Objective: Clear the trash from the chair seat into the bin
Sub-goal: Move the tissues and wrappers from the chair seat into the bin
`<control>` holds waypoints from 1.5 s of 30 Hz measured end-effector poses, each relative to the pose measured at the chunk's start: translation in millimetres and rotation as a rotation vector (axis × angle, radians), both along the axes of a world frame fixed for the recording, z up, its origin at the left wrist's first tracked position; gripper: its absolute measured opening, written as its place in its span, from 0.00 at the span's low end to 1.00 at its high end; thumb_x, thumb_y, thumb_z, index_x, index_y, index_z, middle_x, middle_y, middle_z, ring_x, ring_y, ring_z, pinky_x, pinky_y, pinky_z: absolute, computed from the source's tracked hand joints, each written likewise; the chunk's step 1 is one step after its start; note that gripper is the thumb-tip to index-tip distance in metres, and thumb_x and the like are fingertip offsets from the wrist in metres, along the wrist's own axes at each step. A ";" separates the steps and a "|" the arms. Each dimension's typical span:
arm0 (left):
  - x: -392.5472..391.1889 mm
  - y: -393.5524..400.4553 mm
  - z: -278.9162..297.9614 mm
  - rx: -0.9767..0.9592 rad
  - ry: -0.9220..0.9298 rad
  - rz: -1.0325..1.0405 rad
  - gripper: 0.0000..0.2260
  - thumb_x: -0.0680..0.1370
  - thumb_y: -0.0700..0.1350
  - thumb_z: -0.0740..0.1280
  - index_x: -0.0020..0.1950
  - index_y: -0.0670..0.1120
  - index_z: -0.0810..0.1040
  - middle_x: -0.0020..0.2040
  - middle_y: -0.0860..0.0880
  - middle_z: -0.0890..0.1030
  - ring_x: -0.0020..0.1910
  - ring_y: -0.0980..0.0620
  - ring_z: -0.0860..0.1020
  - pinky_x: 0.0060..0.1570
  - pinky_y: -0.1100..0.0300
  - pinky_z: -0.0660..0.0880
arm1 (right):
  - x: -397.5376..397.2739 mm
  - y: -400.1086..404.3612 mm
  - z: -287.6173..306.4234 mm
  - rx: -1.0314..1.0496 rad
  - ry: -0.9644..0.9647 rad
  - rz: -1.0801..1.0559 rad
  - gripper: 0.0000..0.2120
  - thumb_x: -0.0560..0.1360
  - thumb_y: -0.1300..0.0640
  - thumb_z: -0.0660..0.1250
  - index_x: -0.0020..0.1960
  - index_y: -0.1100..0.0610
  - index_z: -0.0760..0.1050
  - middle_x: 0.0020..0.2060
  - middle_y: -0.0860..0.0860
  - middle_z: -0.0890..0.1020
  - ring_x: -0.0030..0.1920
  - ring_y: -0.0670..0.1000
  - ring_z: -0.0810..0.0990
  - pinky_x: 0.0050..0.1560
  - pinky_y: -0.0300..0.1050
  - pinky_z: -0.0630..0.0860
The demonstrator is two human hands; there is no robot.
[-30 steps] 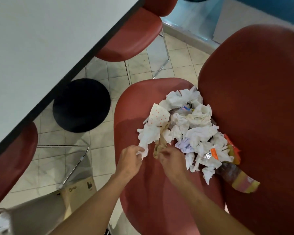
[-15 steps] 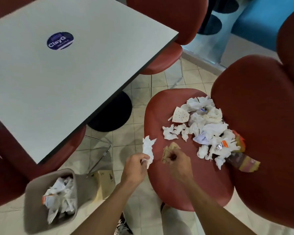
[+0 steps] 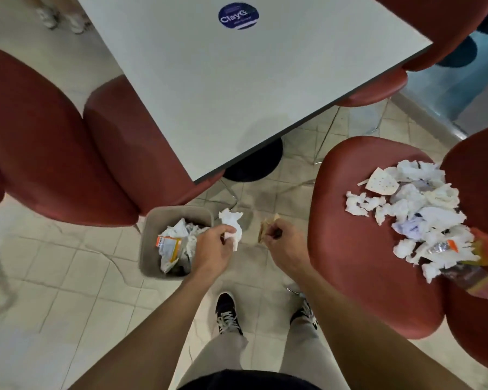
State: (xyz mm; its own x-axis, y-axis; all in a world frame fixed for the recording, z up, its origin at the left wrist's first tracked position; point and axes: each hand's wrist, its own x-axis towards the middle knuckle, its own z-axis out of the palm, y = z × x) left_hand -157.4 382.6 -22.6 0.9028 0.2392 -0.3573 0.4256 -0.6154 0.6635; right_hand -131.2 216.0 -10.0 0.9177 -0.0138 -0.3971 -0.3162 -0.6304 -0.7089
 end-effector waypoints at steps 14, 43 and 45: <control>-46.3 131.3 -10.8 0.019 0.008 0.241 0.12 0.75 0.36 0.68 0.56 0.46 0.80 0.37 0.48 0.77 0.32 0.54 0.74 0.37 0.70 0.67 | -12.7 151.1 1.6 -0.098 -0.017 0.325 0.05 0.73 0.62 0.64 0.42 0.57 0.79 0.36 0.49 0.82 0.36 0.48 0.76 0.29 0.35 0.64; 106.9 -114.2 -33.1 0.083 0.240 -0.224 0.12 0.74 0.47 0.70 0.58 0.53 0.79 0.54 0.54 0.82 0.54 0.51 0.79 0.57 0.56 0.75 | 82.8 -142.5 -32.7 -0.029 0.197 -0.099 0.04 0.73 0.60 0.65 0.42 0.52 0.76 0.39 0.47 0.79 0.38 0.48 0.78 0.36 0.38 0.73; 124.6 -150.1 -35.9 0.087 0.248 -0.273 0.12 0.75 0.47 0.70 0.58 0.54 0.79 0.55 0.55 0.80 0.55 0.51 0.78 0.58 0.57 0.74 | 92.0 -177.1 -38.9 -0.023 0.193 -0.136 0.05 0.73 0.61 0.65 0.41 0.52 0.74 0.38 0.47 0.78 0.38 0.49 0.78 0.34 0.37 0.72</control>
